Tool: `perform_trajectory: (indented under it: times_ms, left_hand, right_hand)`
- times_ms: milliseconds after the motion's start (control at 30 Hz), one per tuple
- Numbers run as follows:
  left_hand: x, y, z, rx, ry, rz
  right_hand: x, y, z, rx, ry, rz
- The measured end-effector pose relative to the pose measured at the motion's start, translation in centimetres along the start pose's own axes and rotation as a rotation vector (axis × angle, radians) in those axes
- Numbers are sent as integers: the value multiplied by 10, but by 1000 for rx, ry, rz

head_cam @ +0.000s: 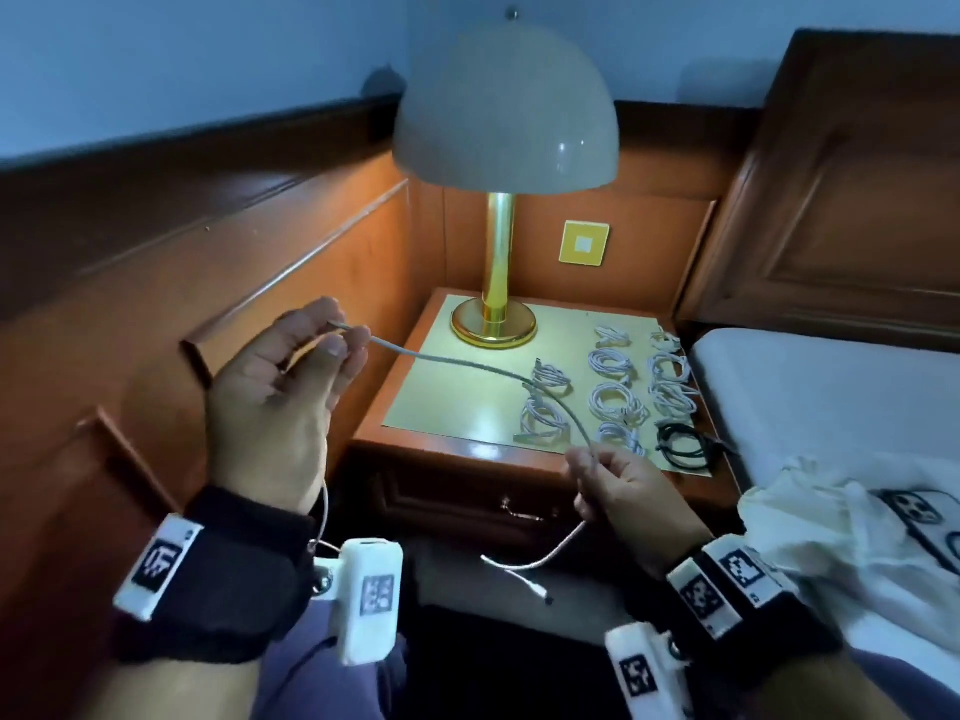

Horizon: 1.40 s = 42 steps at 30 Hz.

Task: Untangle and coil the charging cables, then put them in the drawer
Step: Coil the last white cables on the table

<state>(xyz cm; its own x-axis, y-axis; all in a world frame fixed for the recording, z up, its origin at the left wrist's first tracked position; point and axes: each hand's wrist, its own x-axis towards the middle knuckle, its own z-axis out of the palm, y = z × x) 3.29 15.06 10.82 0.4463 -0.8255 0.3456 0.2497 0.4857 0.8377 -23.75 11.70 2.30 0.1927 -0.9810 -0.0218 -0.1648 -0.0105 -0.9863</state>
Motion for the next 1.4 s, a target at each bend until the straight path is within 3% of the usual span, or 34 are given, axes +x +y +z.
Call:
perform_trajectory:
  times_ms: [67,133,233,333,400,500,567,633,700,733,867,967,1067,1133,1200,1300,1400]
  left_hand:
    - [-13,22,1,112,-63,24]
    - [-33,37,7,364,-188,50]
    - [-54,42,14,833,-403,-56]
    - [-67,37,30,1091,-528,-105]
    - [-78,30,48,1238,-555,37]
    - [-91,16,73,1106,-708,130]
    - [-93,-1,83,990,-898,45]
    - [-90,-20,84,830,-1032,-135]
    - [-80,-34,83,584,-975,-327]
    - [-72,-39,82,468,-876,-370]
    - [-23,-48,77,178,-272,-330]
    - [7,-59,63,145,65,-305]
    - [14,-80,55,311,213,-279]
    - [11,-93,59,433,179,-219]
    - [7,-101,71,579,40,-112]
    - [-10,-109,95,842,-319,14]
    - [-33,-119,117,1119,-633,28]
  right_hand:
    - [-23,1,-18,110,126,29]
    - [-44,-3,-34,231,260,20]
    - [-75,-23,-47,409,339,-20]
    - [-95,-36,-46,288,307,-108]
    - [-103,-38,-42,90,252,-180]
    - [-108,-35,-35,-28,144,-243]
    - [-106,-30,-32,9,94,-272]
    - [-99,-27,-34,57,95,-277]
    - [-89,-24,-41,49,114,-254]
    - [-84,-23,-46,31,108,-228]
    - [-62,-16,-68,20,140,-65]
    - [-47,-11,-86,119,204,40]
    - [-36,-10,-101,362,243,104]
    - [-29,-9,-112,535,316,129]
    - [-23,-9,-120,636,399,126]
    - [-17,-7,-120,610,484,82]
    - [-16,-1,-110,396,501,-20]
